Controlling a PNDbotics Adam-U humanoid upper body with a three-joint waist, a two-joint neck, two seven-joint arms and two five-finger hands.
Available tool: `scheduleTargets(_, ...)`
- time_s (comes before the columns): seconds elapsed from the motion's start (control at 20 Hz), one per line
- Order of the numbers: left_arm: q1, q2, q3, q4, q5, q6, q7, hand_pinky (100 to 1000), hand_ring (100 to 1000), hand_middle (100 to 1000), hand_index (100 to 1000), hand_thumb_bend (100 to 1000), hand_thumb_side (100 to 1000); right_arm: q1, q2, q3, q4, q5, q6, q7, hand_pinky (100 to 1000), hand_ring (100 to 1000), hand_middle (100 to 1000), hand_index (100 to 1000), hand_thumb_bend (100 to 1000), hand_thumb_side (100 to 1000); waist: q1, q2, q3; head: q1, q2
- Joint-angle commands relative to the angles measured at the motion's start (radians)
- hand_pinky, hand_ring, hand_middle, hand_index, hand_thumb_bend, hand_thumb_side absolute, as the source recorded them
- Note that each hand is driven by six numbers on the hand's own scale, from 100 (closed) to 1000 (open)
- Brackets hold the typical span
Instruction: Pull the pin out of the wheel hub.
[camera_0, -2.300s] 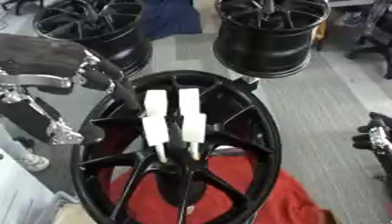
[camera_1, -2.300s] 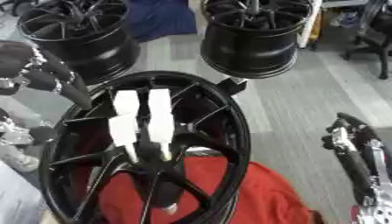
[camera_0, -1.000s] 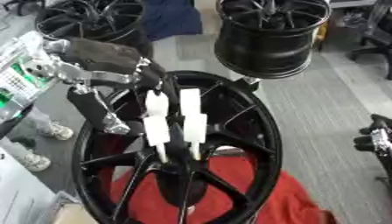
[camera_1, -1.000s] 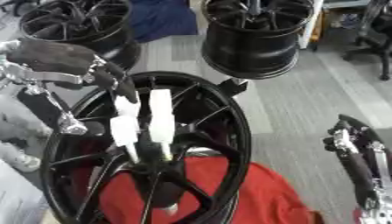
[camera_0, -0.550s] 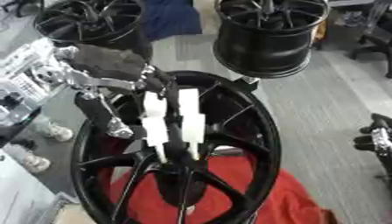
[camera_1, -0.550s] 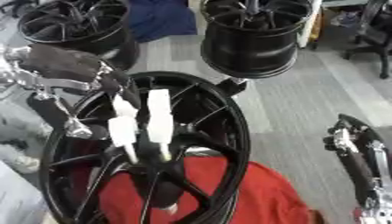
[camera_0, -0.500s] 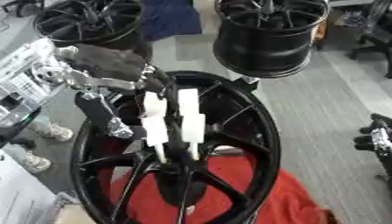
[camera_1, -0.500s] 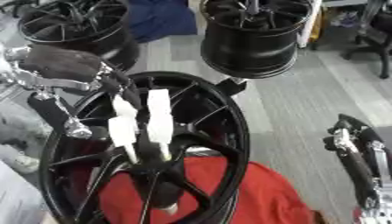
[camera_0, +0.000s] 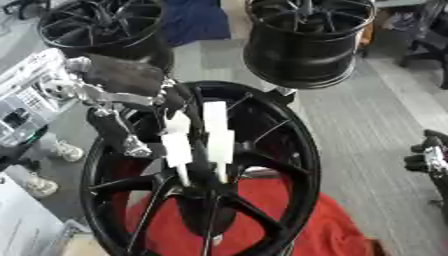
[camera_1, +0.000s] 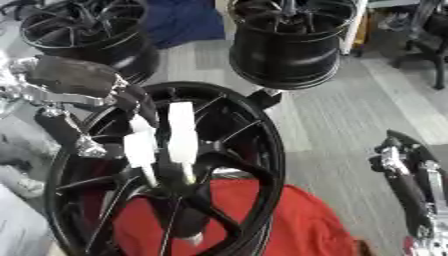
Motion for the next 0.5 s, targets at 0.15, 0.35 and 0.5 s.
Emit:
scheduleTargets(0.15, -0.008, 0.006, 0.003, 0.008, 0.004, -0.233, -0.241, 597, 542, 724, 850, 244, 208, -0.008, -0.02, 0.002, -0.01, 0.004, -0.002, 0.002, 583, 573, 572, 799, 100, 575, -0.002, -0.006, -0.002, -0.001, -0.002)
scheduleTargets(0.35, -0.006, -0.003, 0.0, 0.018, 0.007, -0.226, -0.241, 597, 545, 720, 850, 236, 207, -0.009, -0.019, 0.002, -0.01, 0.004, -0.002, 0.001, 583, 573, 572, 799, 100, 575, -0.003, -0.005, -0.003, -0.001, -0.002)
scheduleTargets(0.5, -0.005, -0.009, -0.006, 0.027, 0.002, -0.227, -0.241, 603, 550, 721, 850, 239, 206, -0.009, -0.019, 0.002, -0.01, 0.003, -0.003, 0.002, 583, 572, 572, 799, 100, 575, -0.003, -0.005, -0.004, -0.001, -0.002)
